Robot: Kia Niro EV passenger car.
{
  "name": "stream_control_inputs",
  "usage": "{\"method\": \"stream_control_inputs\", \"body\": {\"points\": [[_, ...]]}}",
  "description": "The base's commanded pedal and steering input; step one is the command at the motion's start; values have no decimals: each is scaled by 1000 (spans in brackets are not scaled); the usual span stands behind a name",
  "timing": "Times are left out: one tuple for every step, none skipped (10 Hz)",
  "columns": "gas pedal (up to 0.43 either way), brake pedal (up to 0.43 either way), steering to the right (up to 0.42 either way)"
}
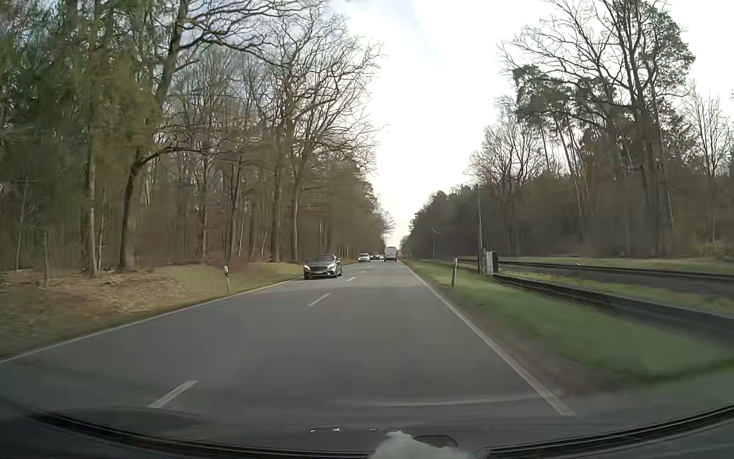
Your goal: Follow the waypoints while adhering to traffic rules and regulations
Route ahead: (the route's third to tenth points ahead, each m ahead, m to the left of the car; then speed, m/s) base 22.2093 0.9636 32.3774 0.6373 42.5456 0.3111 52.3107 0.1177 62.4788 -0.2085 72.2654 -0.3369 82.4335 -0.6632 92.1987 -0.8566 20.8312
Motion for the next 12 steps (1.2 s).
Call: {"method": "stream_control_inputs", "body": {"points": [[169, 0, -2], [169, 0, -2], [169, 0, -3], [169, 0, -2], [169, 0, -2], [169, 0, -2], [169, 0, -2], [169, 0, -2], [169, 0, -2], [169, 0, -2], [169, 0, -2], [169, 0, -2]]}}
